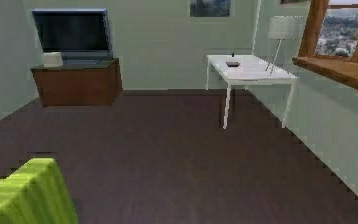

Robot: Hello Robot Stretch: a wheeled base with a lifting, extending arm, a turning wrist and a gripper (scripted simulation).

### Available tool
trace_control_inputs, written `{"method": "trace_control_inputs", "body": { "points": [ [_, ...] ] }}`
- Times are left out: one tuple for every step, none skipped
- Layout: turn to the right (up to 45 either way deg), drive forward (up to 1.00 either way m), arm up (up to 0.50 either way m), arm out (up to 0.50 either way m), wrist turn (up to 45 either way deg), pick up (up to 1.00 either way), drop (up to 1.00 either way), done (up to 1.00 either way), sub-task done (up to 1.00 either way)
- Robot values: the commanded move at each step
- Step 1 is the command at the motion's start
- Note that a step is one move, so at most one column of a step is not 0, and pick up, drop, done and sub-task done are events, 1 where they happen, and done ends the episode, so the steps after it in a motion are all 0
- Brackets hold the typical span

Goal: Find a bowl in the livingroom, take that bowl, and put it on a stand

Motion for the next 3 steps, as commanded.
{"method": "trace_control_inputs", "body": {
  "points": [
    [0.0, 1.0, 0.0, 0.0, 0.0, 0.0, 0.0, 0.0, 0.0],
    [0.0, 1.0, 0.0, 0.0, 0.0, 0.0, 0.0, 0.0, 0.0],
    [0.0, 0.7, 0.0, 0.0, 0.0, 0.0, 0.0, 0.0, 0.0]
  ]
}}
